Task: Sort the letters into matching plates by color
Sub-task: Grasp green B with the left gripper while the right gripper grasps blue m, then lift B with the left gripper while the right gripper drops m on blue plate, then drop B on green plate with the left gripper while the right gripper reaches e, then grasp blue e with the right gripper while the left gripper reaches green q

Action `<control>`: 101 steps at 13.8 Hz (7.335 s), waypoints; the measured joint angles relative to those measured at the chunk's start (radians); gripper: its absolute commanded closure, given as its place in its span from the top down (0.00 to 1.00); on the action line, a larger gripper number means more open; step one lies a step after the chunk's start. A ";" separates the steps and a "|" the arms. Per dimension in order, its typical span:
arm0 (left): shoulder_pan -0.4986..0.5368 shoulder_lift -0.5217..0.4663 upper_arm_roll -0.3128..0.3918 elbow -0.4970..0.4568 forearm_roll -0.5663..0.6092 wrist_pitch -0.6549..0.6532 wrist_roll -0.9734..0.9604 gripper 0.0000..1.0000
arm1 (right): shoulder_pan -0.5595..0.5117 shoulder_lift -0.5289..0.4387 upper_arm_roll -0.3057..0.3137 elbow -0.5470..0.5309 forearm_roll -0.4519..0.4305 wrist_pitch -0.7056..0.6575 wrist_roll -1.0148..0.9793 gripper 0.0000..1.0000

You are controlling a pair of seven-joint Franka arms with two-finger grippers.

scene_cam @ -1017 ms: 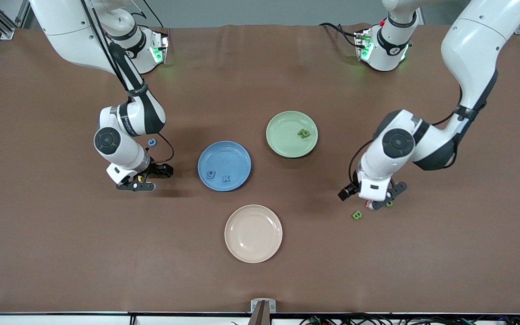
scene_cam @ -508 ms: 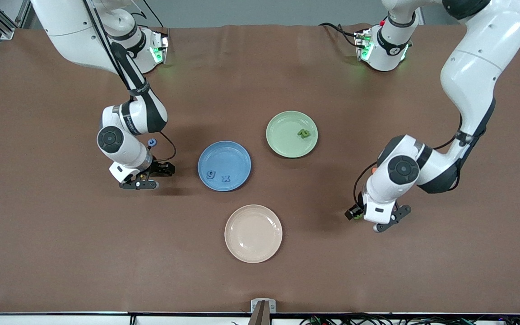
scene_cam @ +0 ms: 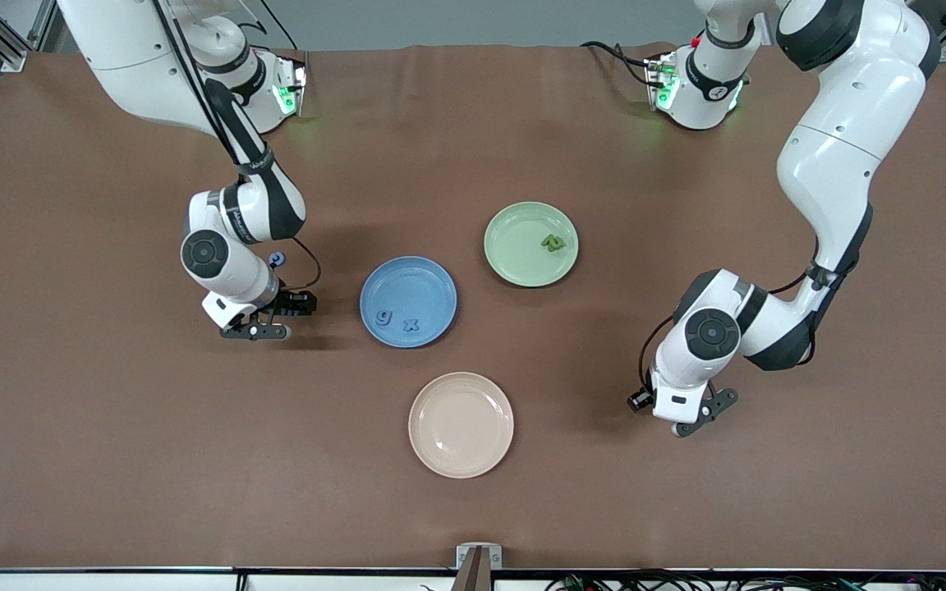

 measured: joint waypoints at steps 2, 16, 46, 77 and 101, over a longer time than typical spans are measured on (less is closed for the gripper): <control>0.001 0.000 0.000 0.002 0.000 0.000 -0.001 0.64 | 0.000 -0.003 0.000 0.000 0.000 -0.003 0.000 0.56; 0.002 0.007 0.002 -0.002 -0.015 -0.004 -0.028 0.49 | 0.103 -0.015 0.011 0.092 0.009 -0.149 0.225 0.01; 0.237 -0.296 -0.503 -0.559 -0.072 -0.078 -0.417 0.00 | 0.242 -0.044 -0.031 0.318 0.010 -0.472 0.434 1.00; 0.133 -0.201 -0.490 -0.652 0.074 -0.019 -0.674 0.31 | -0.025 -0.229 -0.016 -0.448 0.007 0.255 -0.072 0.72; 0.364 -0.204 -0.391 -0.310 0.086 -0.139 -0.094 0.98 | 0.240 -0.227 -0.003 -0.069 0.010 -0.151 0.401 0.01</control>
